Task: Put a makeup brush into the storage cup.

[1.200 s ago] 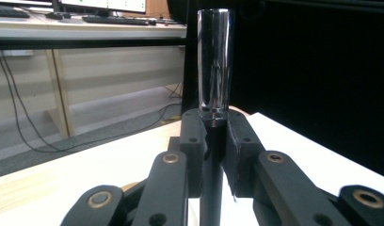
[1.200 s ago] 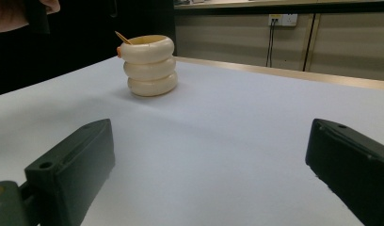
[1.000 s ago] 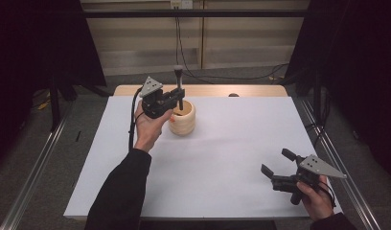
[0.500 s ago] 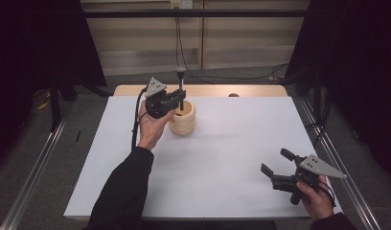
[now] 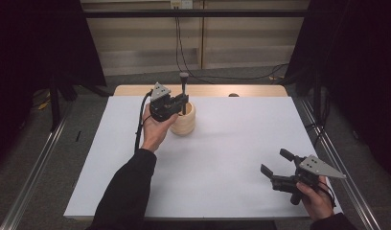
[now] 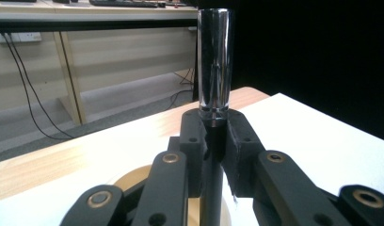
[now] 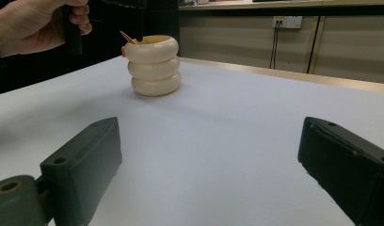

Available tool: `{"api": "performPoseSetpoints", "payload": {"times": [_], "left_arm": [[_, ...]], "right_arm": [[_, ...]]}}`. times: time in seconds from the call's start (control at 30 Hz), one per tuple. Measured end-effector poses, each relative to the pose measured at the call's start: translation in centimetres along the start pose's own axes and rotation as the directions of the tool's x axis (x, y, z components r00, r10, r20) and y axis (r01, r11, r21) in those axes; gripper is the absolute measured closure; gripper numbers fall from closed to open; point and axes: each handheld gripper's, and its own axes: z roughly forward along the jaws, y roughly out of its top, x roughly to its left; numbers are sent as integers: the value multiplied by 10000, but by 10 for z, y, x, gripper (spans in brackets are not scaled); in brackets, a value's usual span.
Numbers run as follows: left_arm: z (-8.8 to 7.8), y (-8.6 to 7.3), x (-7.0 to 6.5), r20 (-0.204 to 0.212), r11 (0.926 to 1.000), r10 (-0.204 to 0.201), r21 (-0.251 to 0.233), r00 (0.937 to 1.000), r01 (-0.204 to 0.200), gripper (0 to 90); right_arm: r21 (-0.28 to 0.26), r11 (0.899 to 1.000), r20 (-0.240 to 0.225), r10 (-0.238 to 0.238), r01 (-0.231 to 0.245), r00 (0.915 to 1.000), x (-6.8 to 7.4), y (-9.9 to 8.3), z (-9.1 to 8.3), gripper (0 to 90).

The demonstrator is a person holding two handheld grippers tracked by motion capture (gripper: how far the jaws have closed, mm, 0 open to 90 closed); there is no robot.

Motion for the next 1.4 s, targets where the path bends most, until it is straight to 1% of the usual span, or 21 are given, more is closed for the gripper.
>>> {"api": "performPoseSetpoints", "payload": {"times": [0.2,0.3,0.37,0.4,0.53,0.57,0.6,0.67,0.7,0.73,0.77,0.83,0.87,0.9,1.0,1.03,1.1,1.2,1.33,1.37,1.4], "left_arm": [[1,-5,6,-192,9999,-158,-65,9997,157,793],[2,-9,7,-169,9998,-175,-34,9997,175,793],[3,-12,7,-176,10000,-39,38,9998,40,793],[4,-13,6,-192,9998,-188,2,9996,188,792],[4,-19,7,-265,9999,-97,108,9996,99,791],[4,-20,7,-234,10000,-63,46,9997,64,791],[4,-21,6,-248,9999,-150,26,9996,151,791],[4,-23,7,-301,10000,-1,39,9995,2,791],[4,-24,7,-278,9999,-152,28,9995,153,790],[3,-25,7,-288,10000,-27,76,9996,29,790],[3,-27,7,-307,9999,-166,39,9994,167,789],[2,-30,6,-219,9996,-271,-72,9994,270,789],[2,-31,5,-250,9996,-261,-58,9993,260,788],[2,-32,5,-243,9999,-122,-45,9996,121,788],[3,-35,4,-293,9999,-154,13,9995,154,786],[4,-37,5,-218,9998,-207,20,9995,207,783],[5,-38,4,-319,9999,-103,39,9994,104,774],[6,-40,5,-281,10000,13,54,9996,-12,762],[6,-40,4,-341,10000,-54,26,9994,55,756],[7,-40,4,-265,10000,-95,-30,9996,95,750],[6,-39,4,-247,10000,-27,34,9997,27,742]], "right_arm": [[-19,10000,-3,-3,3,10000,0,0,0,67],[9,10000,-53,-16,16,10000,0,0,0,67],[-2,10000,-24,-21,21,10000,0,0,0,68],[-17,10000,-33,0,0,10000,-1,0,0,67],[-33,10000,-76,3,-3,10000,-1,0,0,68],[-22,10000,-60,-3,3,10000,-1,0,0,68],[-22,10000,-62,-2,2,10000,-1,0,0,68],[-19,10000,-61,-9,9,10000,0,0,0,68],[15,10000,-96,-38,39,9999,0,0,0,68],[29,10000,-115,-44,44,9999,0,0,0,68],[4,10000,-102,-69,69,9999,0,0,0,69],[13,10000,-118,-87,87,9999,0,0,0,69],[10,10000,-71,-72,73,9999,0,0,0,69],[39,10000,-80,-55,55,10000,0,0,0,70],[-7,10000,-65,-94,94,9999,0,0,1,70],[10,10000,-91,-84,84,9999,0,0,1,70],[12,10000,-132,-91,91,9999,0,0,1,70],[13,10000,-81,-67,67,9999,0,0,1,70],[-8,10000,-96,-79,79,9999,0,0,1,70],[12,10000,-101,-97,97,9999,0,0,0,71],[5,9999,-95,-109,109,9999,0,0,1,70]]}}
